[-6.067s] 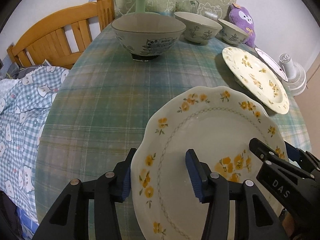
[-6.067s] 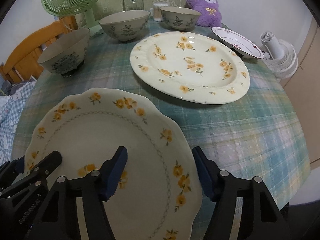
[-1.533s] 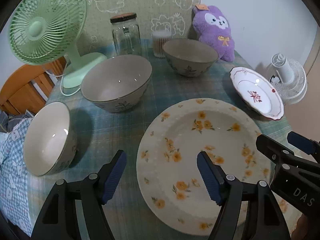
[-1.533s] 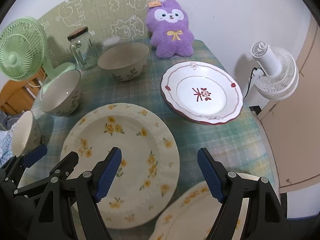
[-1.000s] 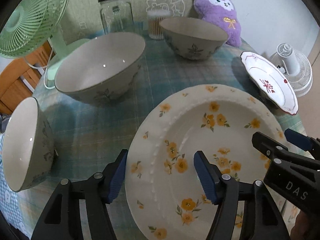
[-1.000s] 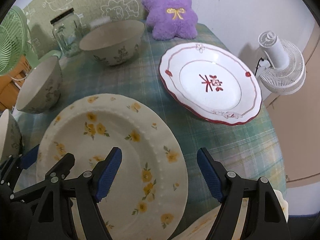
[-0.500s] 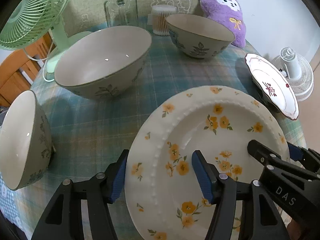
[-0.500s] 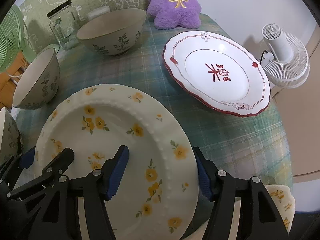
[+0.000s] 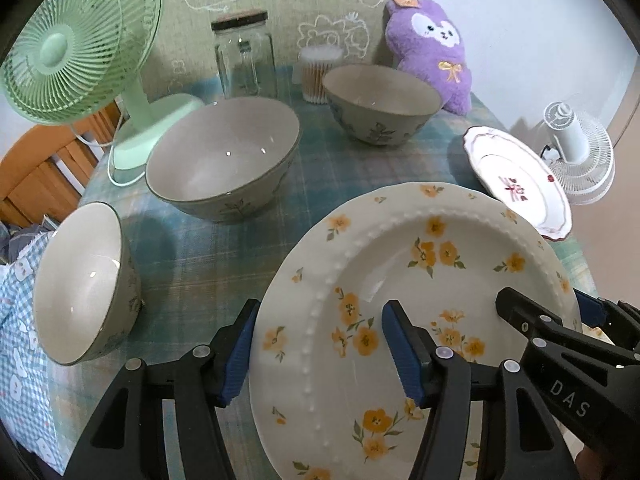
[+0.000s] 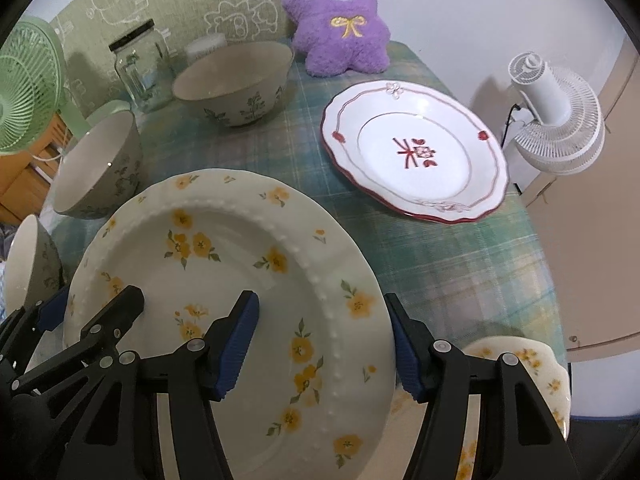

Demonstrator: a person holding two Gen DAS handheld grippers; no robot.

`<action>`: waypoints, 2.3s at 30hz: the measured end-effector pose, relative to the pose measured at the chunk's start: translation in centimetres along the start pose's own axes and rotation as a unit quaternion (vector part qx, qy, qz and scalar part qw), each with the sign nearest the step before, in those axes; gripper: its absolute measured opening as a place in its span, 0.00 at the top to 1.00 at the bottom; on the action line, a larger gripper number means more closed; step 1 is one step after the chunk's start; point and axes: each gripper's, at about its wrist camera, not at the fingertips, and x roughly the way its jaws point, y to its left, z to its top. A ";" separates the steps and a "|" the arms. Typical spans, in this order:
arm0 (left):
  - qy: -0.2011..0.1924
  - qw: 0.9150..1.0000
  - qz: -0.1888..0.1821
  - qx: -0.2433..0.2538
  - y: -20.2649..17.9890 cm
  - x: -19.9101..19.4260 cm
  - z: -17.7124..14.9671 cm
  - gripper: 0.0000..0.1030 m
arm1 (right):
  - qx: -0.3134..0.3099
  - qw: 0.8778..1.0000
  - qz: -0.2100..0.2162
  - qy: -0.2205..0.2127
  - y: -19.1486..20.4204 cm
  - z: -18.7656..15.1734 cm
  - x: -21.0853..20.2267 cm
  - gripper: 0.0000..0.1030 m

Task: Organize plates and bowls

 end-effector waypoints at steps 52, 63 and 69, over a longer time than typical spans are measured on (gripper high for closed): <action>0.002 0.993 -0.052 0.105 -17.7 -2.9 -8.3 0.40 | 0.099 0.992 -0.079 0.016 -17.4 -12.4 -5.8 0.36; -0.004 0.994 -0.035 0.107 -18.1 -2.7 -8.1 0.40 | 0.117 0.991 -0.057 0.029 -18.1 -12.1 -4.2 0.36; -0.005 0.995 -0.021 0.102 -18.3 -2.5 -8.0 0.40 | 0.114 0.992 -0.054 0.029 -18.1 -11.8 -4.0 0.36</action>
